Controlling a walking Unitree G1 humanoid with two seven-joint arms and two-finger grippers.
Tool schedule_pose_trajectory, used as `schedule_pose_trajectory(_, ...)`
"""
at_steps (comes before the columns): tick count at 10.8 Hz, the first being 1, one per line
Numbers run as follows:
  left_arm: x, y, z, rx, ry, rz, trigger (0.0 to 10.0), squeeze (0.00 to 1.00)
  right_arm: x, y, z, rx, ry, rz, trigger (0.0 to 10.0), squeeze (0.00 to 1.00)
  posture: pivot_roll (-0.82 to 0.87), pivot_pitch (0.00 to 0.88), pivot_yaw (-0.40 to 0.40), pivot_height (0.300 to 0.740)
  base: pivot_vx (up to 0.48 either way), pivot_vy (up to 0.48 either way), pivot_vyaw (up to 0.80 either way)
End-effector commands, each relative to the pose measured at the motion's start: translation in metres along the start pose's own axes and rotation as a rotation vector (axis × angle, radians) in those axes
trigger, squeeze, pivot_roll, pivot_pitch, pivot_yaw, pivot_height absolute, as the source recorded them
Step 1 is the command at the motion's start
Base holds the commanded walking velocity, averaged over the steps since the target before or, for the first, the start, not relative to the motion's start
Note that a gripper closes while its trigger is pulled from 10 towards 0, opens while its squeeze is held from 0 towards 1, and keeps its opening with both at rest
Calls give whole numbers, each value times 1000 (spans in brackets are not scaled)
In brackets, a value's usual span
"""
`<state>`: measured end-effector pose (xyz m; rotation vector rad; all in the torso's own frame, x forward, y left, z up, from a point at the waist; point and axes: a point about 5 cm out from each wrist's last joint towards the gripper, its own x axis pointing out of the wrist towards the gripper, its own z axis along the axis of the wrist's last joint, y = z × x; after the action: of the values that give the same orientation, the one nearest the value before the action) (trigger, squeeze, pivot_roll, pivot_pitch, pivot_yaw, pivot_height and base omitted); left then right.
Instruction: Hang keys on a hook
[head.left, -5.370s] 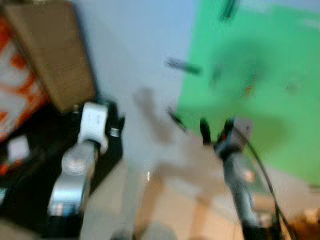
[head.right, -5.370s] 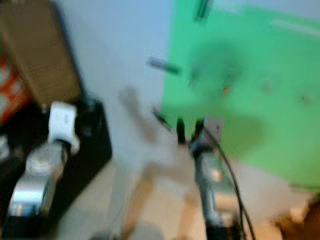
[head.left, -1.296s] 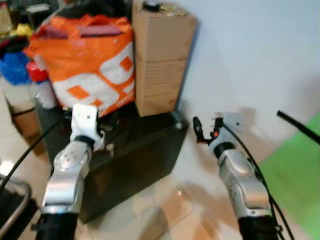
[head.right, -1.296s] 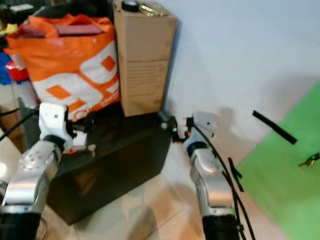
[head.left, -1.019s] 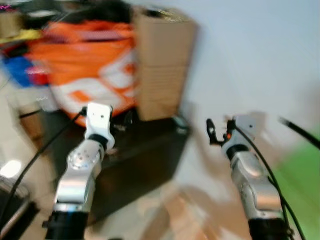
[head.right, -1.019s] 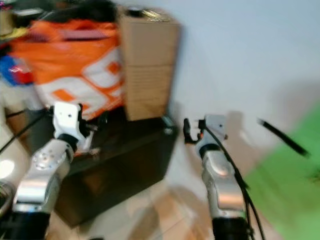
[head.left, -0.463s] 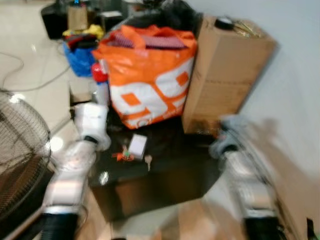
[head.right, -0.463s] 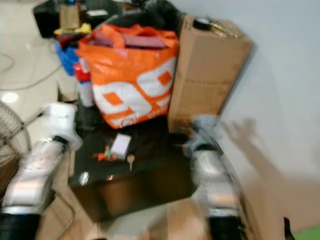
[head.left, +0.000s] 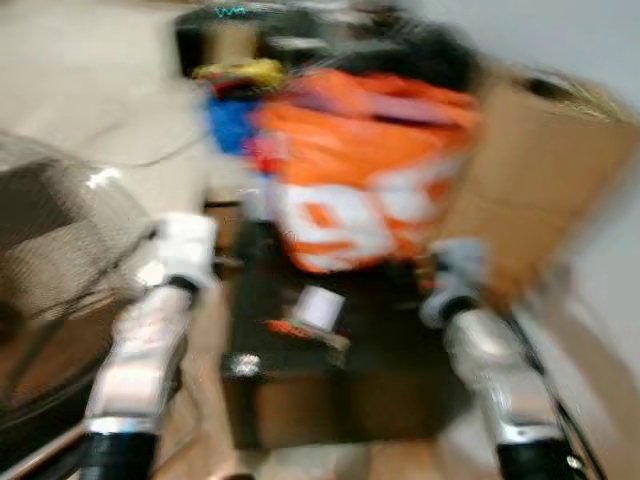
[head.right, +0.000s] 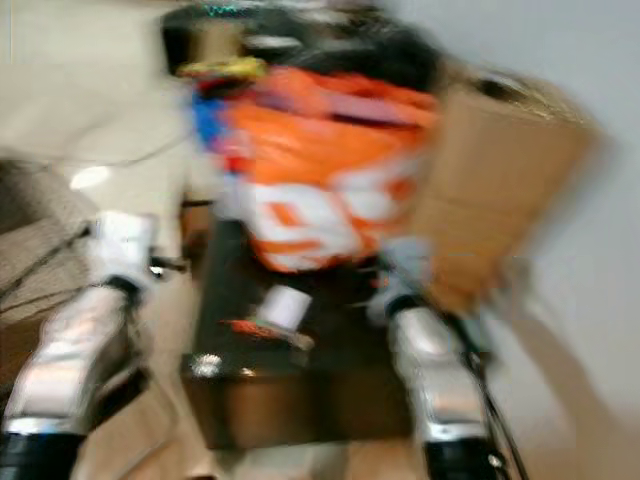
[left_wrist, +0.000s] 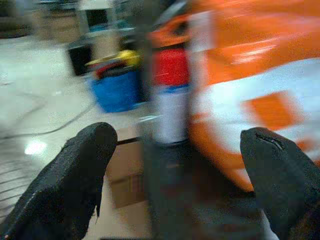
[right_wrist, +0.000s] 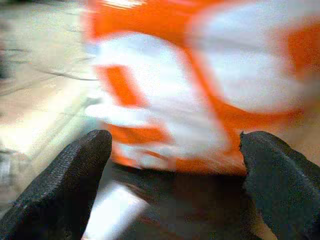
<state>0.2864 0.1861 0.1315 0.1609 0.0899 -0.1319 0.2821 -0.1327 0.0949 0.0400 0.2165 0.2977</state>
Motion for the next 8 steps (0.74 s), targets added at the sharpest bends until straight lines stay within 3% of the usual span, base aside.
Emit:
schedule_pose_trajectory(1, 3, -12, 5, -5, -20, -38, 10000, 0, -5, -15, 1, -15, 13, -30, 10000, 0, 10, 0, -86, 740, 322, 0, 800)
schedule_pose_trajectory(2, 3, -13, 5, -8, -21, -39, 10000, 0, -5, -20, 1, -36, 17, -31, 10000, 0, 10, 0, -86, 740, 322, 0, 800)
schedule_pose_trajectory(5, 2, -16, 1, 7, 1, -68, 10000, 0, -4, -28, 1, -73, 51, -43, 10000, 0, 10, 0, -101, 740, 90, 0, 0)
schedule_pose_trajectory(8, 9, -26, -6, 100, 31, -238, 10000, 0, 1, -34, -5, -123, 153, -36, 10000, 0, -16, 0, -100, 740, 0, 0, 0)
